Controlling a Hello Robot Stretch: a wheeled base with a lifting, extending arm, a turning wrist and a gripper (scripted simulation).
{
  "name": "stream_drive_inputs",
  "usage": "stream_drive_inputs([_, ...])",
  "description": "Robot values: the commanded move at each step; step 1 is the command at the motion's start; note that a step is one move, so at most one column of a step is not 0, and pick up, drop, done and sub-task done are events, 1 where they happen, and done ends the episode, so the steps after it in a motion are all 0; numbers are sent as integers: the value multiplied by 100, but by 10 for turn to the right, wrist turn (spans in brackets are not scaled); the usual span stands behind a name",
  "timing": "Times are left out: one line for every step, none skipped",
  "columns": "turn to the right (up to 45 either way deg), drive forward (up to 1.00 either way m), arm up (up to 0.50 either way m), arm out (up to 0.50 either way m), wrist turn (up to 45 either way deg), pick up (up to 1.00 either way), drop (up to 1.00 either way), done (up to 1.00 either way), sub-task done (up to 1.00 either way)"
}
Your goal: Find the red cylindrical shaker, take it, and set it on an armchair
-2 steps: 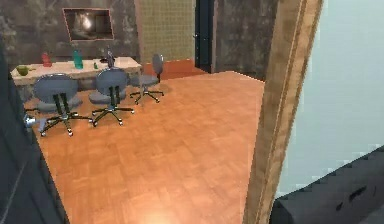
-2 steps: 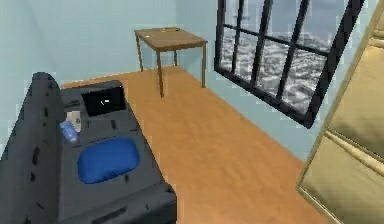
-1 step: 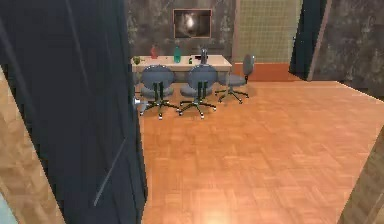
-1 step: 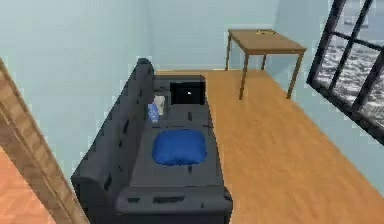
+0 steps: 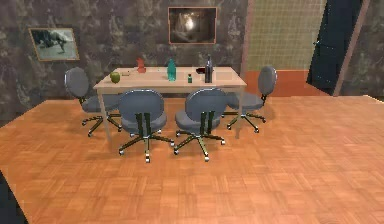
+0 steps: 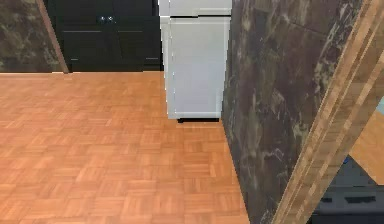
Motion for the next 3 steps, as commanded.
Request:
stream_drive_inputs([0, 55, 0, 0, 0, 0, 0, 0, 0])
stream_drive_inputs([-450, 0, 0, 0, 0, 0, 0, 0, 0])
stream_drive_inputs([-30, 0, 0, 0, 0, 0, 0, 0, 0])
